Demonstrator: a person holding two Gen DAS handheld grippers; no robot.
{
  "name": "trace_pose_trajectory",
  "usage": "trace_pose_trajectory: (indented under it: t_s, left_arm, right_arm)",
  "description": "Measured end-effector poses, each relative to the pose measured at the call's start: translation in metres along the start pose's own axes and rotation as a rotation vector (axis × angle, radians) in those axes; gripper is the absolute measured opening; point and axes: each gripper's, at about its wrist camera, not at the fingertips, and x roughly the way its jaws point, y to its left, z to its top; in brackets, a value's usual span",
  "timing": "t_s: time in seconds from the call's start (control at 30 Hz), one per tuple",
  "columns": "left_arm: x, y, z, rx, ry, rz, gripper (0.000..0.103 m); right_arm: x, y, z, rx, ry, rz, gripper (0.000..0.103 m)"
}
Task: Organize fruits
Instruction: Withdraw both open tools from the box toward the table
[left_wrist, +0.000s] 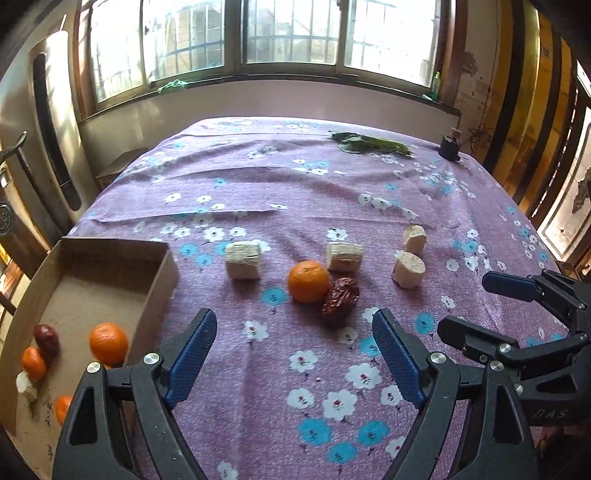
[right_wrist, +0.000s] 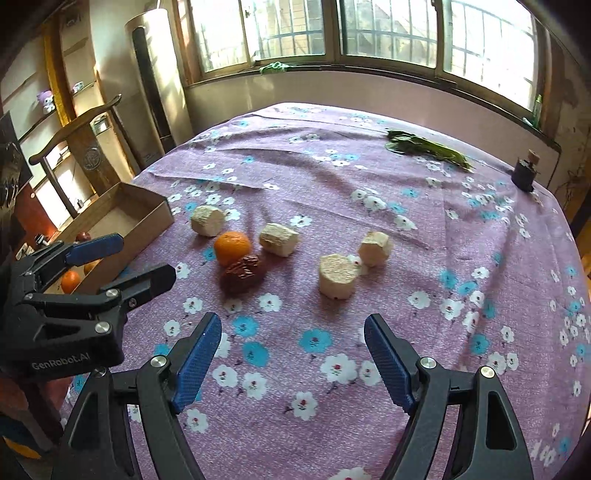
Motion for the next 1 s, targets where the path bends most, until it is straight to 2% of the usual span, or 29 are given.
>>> trace_pose_trajectory:
  t_s: [0.17, 0.33, 0.57, 0.63, 0.67, 0.73, 0.8, 0.9, 1.0]
  left_arm:
    - [0.025, -0.016, 0.0, 0.04, 0.04, -0.064, 0.085]
    - [0.044, -0.012, -0.003, 0.03, 0.083, -0.088, 0.085]
    - [0.049, -0.023, 0.003, 0.1, 0.083, -0.033, 0.085]
    - [0.055, -0.028, 0.006, 0.118, 0.096, -0.031, 0.078]
    - [0.059, -0.03, 0.007, 0.126, 0.108, -0.031, 0.066]
    - [0.061, -0.03, 0.007, 0.133, 0.092, 0.012, 0.059]
    - [0.062, -0.024, 0.008, 0.115, 0.085, 0.013, 0.052]
    - [0.06, -0.016, 0.008, 0.092, 0.079, -0.029, 0.05]
    - [0.056, -0.015, 0.003, 0.114, 0.071, -0.049, 0.046]
  right_arm:
    - [0.002, -0.032, -0.002, 0.101, 0.01, -0.034, 0.085]
    - [0.008, -0.039, -0.003, 0.131, 0.034, -0.035, 0.086]
    - [0.017, -0.039, -0.007, 0.132, 0.062, -0.01, 0.086]
    - [0.018, -0.04, -0.007, 0.137, 0.064, -0.003, 0.086]
    - [0.019, -0.04, -0.008, 0.137, 0.068, -0.002, 0.086]
    - [0.018, -0.04, -0.008, 0.133, 0.069, -0.005, 0.086]
    - [0.017, -0.04, -0.008, 0.136, 0.063, -0.003, 0.086]
    - [0.018, -0.039, -0.008, 0.132, 0.065, -0.001, 0.086]
    - [0.023, -0.037, -0.009, 0.123, 0.085, -0.004, 0.086]
